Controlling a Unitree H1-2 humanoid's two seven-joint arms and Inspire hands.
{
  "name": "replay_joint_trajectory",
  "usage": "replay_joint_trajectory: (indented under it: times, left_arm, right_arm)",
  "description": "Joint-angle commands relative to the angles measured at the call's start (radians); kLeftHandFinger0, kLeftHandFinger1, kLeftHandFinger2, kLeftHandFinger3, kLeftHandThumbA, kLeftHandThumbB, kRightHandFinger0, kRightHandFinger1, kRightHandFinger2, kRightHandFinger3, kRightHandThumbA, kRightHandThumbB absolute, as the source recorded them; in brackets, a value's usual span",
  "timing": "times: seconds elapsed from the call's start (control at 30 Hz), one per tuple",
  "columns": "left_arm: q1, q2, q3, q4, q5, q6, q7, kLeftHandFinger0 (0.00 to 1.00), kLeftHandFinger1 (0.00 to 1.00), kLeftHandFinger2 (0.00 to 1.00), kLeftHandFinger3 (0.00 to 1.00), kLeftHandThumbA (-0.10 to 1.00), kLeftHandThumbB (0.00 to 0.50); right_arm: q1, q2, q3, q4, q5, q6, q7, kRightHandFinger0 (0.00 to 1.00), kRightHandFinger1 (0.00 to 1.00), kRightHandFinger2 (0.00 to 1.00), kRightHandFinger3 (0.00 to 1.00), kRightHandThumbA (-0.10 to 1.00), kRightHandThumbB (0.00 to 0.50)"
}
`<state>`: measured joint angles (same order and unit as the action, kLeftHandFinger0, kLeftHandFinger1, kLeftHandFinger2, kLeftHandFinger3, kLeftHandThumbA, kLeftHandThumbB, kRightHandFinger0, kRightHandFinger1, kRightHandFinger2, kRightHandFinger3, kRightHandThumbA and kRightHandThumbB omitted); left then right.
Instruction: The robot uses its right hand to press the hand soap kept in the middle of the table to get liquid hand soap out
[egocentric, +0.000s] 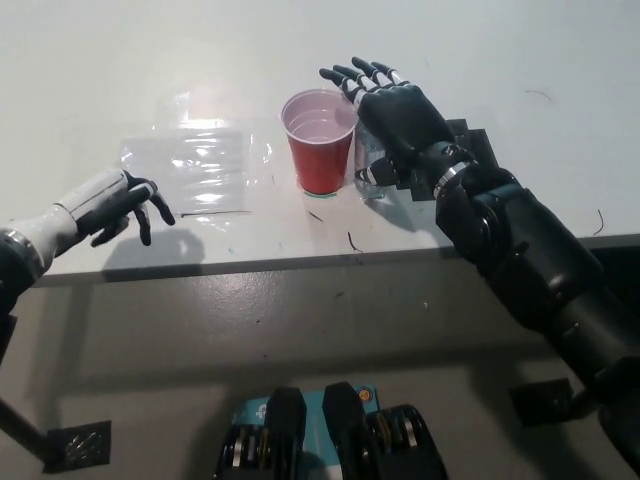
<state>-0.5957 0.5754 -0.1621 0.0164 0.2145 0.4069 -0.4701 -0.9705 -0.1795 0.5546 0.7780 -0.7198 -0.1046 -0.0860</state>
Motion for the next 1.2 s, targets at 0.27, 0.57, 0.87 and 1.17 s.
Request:
replay_joint_trajectory:
  times: [0.27, 0.57, 0.87, 1.17]
  left_arm:
    - [-0.071, 0.058, 0.006, -0.011, 0.005, -0.047, -0.021, 0.01, 0.00, 0.30, 0.59, 1.00, 0.315]
    - [-0.066, 0.060, 0.000, -0.015, 0.015, -0.045, -0.022, 0.06, 0.03, 0.30, 0.60, 1.00, 0.309]
    - [-0.039, 0.054, 0.000, -0.016, 0.006, -0.036, -0.026, 0.01, 0.01, 0.30, 0.61, 1.00, 0.314]
    - [-0.007, 0.058, -0.005, -0.021, 0.003, -0.017, -0.037, 0.08, 0.05, 0.34, 0.66, 1.00, 0.323]
  right_arm:
    - [0.064, 0.007, 0.047, 0.128, -0.012, 0.001, 0.065, 1.00, 1.00, 1.00, 1.00, 1.00, 0.462]
    - [0.088, 0.012, 0.028, 0.150, 0.005, -0.012, 0.037, 1.00, 1.00, 1.00, 1.00, 1.00, 0.463]
    - [0.111, -0.002, 0.020, 0.075, 0.008, -0.001, 0.044, 1.00, 1.00, 1.00, 1.00, 1.00, 0.414]
    - [-0.024, -0.080, -0.043, -0.127, 0.027, 0.012, 0.099, 1.00, 1.00, 1.00, 1.00, 1.00, 0.388]
